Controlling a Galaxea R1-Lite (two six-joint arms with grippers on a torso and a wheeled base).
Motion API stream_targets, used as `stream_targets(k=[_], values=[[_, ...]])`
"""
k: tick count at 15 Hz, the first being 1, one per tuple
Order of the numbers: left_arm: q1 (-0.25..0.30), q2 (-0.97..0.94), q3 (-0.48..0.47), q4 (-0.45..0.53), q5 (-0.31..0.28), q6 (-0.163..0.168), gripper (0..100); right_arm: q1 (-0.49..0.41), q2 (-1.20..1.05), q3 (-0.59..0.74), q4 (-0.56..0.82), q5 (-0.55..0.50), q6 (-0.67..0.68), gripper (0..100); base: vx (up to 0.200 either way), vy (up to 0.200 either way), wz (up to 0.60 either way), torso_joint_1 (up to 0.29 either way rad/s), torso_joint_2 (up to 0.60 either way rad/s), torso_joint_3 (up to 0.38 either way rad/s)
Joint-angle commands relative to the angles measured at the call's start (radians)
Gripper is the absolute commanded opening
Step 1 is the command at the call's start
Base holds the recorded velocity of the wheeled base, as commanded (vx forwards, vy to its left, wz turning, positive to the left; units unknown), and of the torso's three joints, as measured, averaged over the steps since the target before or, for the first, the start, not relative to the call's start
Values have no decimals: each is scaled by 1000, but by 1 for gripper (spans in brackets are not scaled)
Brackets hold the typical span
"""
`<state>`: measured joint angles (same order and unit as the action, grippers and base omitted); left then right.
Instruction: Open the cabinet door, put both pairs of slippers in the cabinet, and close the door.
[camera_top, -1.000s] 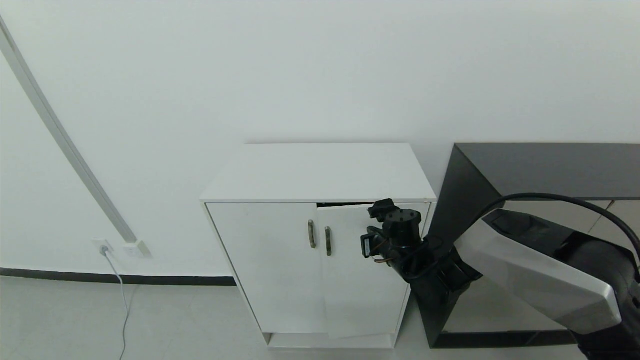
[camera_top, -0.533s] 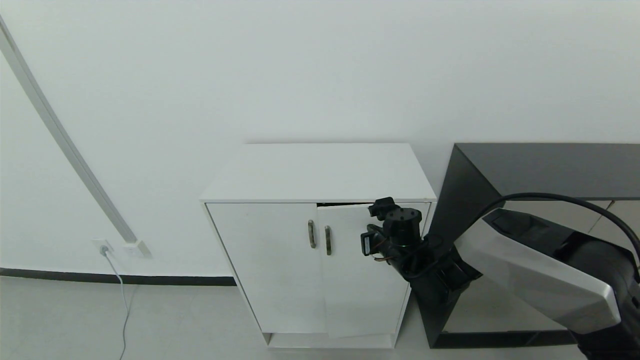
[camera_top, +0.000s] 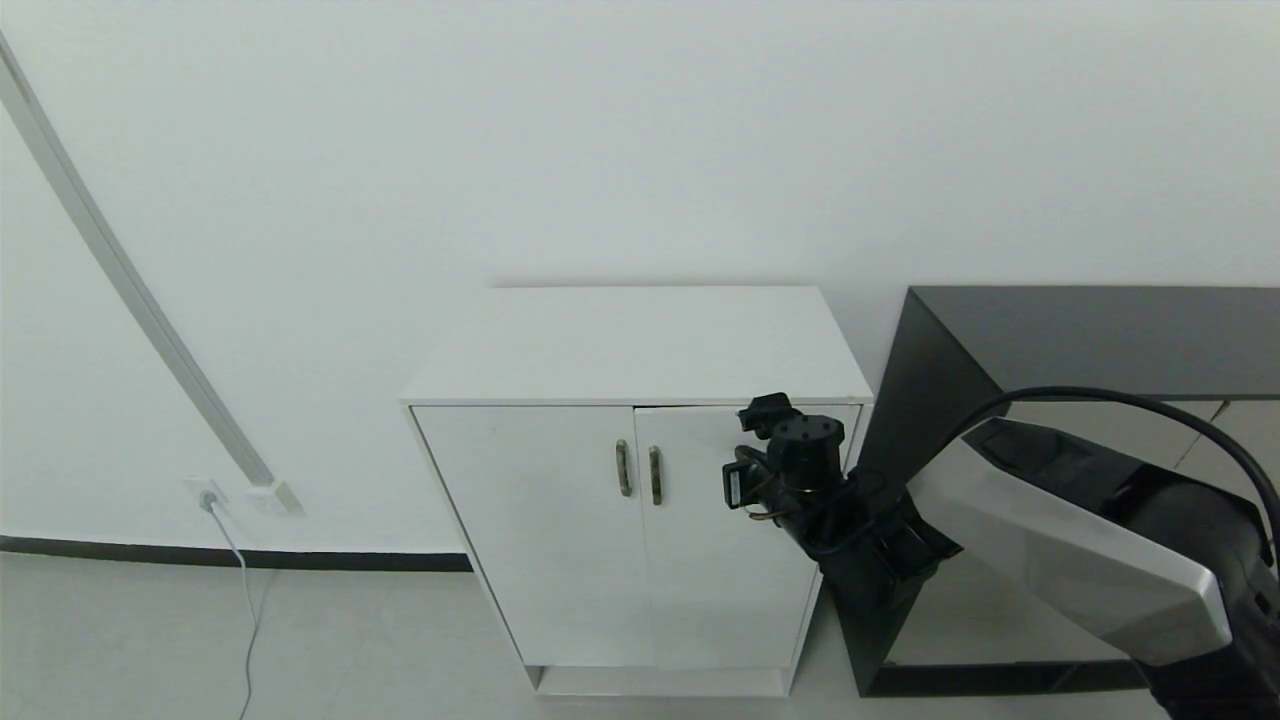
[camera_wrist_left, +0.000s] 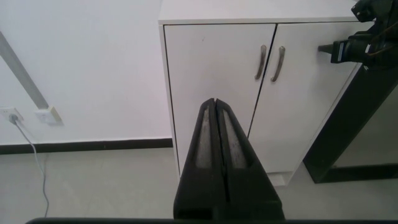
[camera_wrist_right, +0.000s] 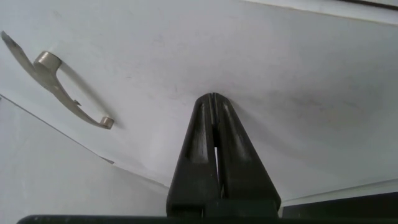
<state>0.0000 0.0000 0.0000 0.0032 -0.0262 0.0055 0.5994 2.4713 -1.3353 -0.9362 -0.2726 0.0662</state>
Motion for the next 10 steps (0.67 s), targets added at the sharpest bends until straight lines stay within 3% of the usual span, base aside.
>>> stream_targets(k=[1,10], values=[[0,0,0,0,0,-1,0,-1,2,-4,0,0,-2,0,0,0,0,0,0,0],[0,2,0,0,0,1,0,-1,5,-22,0,0,-6,0,0,0,0,0,0,0]])
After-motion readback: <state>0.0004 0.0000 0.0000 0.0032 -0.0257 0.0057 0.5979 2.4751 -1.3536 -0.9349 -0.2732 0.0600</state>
